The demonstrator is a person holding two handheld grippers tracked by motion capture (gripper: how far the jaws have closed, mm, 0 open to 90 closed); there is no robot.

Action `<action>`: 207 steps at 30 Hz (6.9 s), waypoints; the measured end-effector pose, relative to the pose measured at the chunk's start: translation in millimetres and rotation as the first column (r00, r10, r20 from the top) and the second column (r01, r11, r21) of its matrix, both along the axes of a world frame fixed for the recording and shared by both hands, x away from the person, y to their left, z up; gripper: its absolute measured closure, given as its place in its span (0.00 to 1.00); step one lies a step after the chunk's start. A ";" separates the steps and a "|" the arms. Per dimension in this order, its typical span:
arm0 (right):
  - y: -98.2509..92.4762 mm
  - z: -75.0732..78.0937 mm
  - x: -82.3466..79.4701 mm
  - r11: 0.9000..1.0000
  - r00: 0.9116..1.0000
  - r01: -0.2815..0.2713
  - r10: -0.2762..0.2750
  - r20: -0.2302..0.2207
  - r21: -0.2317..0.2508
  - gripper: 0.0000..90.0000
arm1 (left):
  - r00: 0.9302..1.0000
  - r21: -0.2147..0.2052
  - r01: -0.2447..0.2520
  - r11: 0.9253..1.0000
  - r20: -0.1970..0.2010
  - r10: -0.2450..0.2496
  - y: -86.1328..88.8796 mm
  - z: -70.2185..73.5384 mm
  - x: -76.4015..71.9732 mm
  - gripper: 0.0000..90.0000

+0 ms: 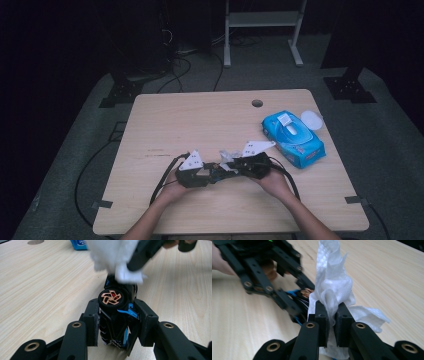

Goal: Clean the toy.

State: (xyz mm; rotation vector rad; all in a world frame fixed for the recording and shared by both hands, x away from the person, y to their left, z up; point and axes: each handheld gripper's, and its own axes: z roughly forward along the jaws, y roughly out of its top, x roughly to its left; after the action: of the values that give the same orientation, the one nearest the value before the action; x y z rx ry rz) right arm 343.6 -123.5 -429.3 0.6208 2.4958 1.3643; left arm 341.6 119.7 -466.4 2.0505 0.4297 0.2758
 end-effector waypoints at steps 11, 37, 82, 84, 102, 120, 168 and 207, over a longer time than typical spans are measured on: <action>-5.5 0.7 0.6 1.000 1.000 0.012 -0.012 0.012 -0.014 0.91 | 1.000 0.000 0.008 1.000 0.003 -0.008 0.9 -0.2 0.7 0.66; -57.6 2.4 0.5 0.992 0.993 0.122 -0.122 0.006 -0.016 0.91 | 1.000 0.012 0.005 1.000 0.010 -0.005 1.8 0.8 1.6 0.66; -55.9 -3.4 -7.8 0.998 0.997 0.067 -0.067 -0.035 0.017 0.91 | 0.996 0.043 0.016 0.999 -0.091 -0.012 -0.9 -7.0 4.7 0.40; -56.6 -4.4 -11.5 0.998 0.998 0.056 -0.055 -0.042 0.014 0.91 | 0.993 0.037 0.029 0.999 -0.118 -0.025 0.1 -8.0 3.9 0.35; -42.0 -24.6 -14.9 0.999 0.994 0.001 -0.006 -0.108 -0.047 0.91 | 0.998 0.098 0.030 0.995 -0.062 -0.024 9.4 -8.8 3.1 0.23; -22.4 -25.0 -2.4 1.000 0.990 0.000 -0.002 -0.142 -0.015 0.90 | 0.996 0.163 0.073 0.984 -0.057 -0.065 -4.8 -14.4 9.2 0.22; 25.3 -19.1 -8.2 0.996 0.994 -0.093 0.092 -0.065 -0.012 0.92 | 0.998 0.182 0.054 0.982 0.015 -0.058 -5.3 -9.0 2.8 0.27; -29.2 -27.2 11.0 0.997 0.993 0.059 -0.064 -0.099 -0.051 0.92 | 0.999 0.175 0.047 0.983 0.017 -0.051 1.3 -9.4 5.6 0.27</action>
State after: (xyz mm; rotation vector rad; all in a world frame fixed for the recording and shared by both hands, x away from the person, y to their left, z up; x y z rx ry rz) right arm 354.6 -152.7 -456.5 0.7671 2.5565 1.2774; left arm 347.2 121.0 -475.8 2.2238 0.3517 0.3146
